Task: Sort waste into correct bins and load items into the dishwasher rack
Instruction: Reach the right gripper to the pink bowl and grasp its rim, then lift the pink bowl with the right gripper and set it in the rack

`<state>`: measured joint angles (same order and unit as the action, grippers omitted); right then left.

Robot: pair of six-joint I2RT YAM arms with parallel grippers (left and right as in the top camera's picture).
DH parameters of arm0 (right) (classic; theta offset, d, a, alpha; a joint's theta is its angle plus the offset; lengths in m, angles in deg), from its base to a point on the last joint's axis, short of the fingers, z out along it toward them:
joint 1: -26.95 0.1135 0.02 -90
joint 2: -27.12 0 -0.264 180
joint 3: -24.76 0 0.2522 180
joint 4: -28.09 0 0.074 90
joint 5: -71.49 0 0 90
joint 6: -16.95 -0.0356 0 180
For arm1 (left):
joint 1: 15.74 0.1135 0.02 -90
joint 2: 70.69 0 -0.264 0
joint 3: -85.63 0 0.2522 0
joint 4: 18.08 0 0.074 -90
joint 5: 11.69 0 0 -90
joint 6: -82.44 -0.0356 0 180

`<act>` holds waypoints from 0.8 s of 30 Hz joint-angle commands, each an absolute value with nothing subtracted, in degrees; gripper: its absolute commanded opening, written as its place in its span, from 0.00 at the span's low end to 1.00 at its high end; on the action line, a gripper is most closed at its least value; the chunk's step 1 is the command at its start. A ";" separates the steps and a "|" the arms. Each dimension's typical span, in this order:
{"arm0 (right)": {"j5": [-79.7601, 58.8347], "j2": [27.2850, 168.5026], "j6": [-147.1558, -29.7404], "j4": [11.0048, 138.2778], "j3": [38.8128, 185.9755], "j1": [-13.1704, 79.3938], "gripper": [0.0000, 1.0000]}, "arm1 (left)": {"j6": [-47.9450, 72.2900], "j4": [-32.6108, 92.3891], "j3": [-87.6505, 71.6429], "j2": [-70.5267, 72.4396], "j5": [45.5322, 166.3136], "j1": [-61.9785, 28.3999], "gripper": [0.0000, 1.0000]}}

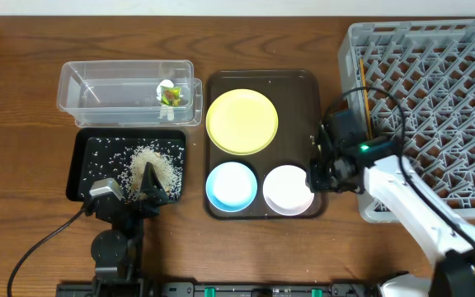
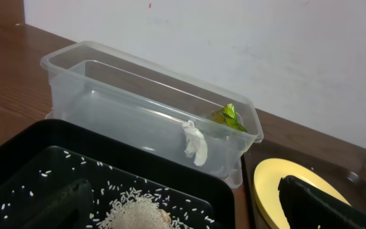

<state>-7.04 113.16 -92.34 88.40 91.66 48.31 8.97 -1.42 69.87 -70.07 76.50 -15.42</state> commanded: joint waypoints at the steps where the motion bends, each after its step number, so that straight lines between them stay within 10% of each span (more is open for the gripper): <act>1: -7.96 115.19 -94.11 86.41 90.35 48.68 0.23 | 9.21 -0.35 71.64 -70.42 76.39 -15.16 0.95; 10: -9.49 116.35 -94.26 83.83 89.61 48.27 0.01 | 9.21 -0.35 71.64 -70.42 76.39 -15.16 0.95; 24: -28.53 106.67 -93.85 89.36 96.30 47.46 0.01 | 9.21 -0.35 71.64 -70.42 76.39 -15.16 0.95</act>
<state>-16.27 112.31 -93.85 88.38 91.44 48.18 8.95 -1.42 69.87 -70.05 76.48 -15.42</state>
